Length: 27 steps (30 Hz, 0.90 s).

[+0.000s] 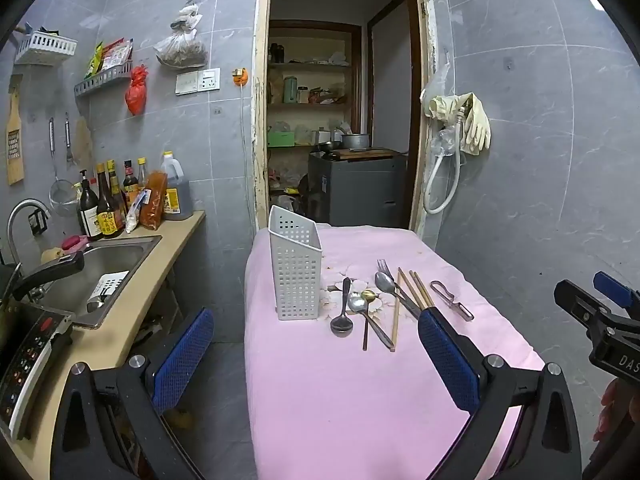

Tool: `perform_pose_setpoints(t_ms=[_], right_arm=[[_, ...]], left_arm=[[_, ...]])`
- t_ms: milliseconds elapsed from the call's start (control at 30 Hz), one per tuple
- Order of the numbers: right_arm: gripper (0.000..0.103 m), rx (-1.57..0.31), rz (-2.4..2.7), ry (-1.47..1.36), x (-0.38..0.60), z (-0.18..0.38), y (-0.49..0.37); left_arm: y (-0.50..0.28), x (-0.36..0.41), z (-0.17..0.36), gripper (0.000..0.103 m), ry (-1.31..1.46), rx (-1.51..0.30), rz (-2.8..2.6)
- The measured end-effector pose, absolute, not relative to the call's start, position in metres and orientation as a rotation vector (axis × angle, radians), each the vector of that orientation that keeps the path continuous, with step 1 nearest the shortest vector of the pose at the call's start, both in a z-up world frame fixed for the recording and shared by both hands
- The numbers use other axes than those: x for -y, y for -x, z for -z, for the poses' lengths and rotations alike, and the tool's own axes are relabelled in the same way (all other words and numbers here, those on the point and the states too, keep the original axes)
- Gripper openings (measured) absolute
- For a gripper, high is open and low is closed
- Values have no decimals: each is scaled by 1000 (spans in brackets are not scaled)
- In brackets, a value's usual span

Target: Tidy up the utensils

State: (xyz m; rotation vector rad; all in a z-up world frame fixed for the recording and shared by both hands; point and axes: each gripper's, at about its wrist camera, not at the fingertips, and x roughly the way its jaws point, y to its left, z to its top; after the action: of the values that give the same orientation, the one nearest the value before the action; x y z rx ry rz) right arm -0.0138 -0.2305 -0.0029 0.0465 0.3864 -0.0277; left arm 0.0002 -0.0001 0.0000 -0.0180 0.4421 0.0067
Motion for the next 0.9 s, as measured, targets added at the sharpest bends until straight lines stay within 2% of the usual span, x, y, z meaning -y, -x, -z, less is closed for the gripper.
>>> perform_pose_setpoints(t_ms=[900], right_arm=[[102, -396, 23, -51, 234, 4, 10]], left_arm=[[-2, 5, 3, 103, 14, -449, 1]])
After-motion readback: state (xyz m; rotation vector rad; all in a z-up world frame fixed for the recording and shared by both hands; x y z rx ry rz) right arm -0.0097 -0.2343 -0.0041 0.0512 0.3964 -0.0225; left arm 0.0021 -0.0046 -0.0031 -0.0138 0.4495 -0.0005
